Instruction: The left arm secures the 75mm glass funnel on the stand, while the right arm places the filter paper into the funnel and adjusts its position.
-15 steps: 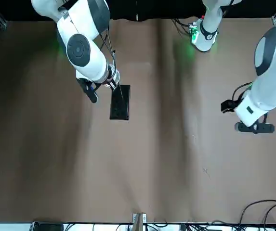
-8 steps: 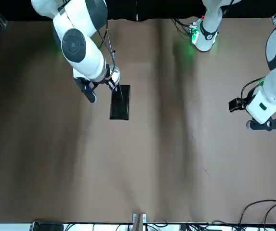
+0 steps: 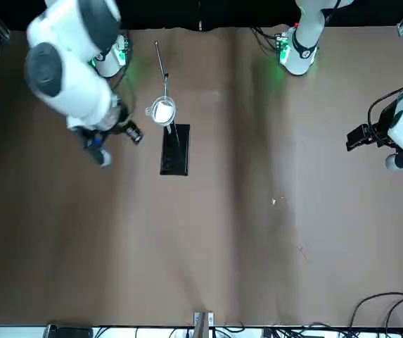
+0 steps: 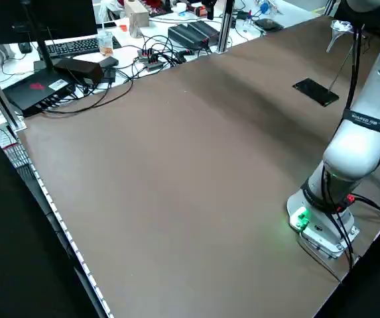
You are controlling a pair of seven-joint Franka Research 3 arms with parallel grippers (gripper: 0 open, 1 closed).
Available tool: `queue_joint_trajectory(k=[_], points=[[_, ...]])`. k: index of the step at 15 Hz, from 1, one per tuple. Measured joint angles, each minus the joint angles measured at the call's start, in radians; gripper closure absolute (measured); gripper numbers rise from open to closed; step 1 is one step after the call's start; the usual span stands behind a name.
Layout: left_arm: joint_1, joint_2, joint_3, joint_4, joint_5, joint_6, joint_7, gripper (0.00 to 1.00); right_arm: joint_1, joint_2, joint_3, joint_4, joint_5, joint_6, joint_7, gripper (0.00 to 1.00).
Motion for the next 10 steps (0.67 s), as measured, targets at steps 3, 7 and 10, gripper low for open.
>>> queue_joint_trajectory(k=[3,7,10], points=[[-0.002,0.000,0.000,-0.005,0.000,0.003,0.000,0.00,-0.093,-0.006,-0.003,0.000,0.000,-0.052,-0.173,0.60],[-0.004,-0.001,0.000,-0.005,0.000,0.005,0.000,0.00,-0.213,-0.022,-0.004,0.000,0.000,-0.133,-0.394,0.59],[-0.005,-0.016,0.000,-0.004,0.000,0.005,0.000,0.00,-0.285,-0.023,-0.004,-0.010,0.000,-0.135,-0.537,0.55]])
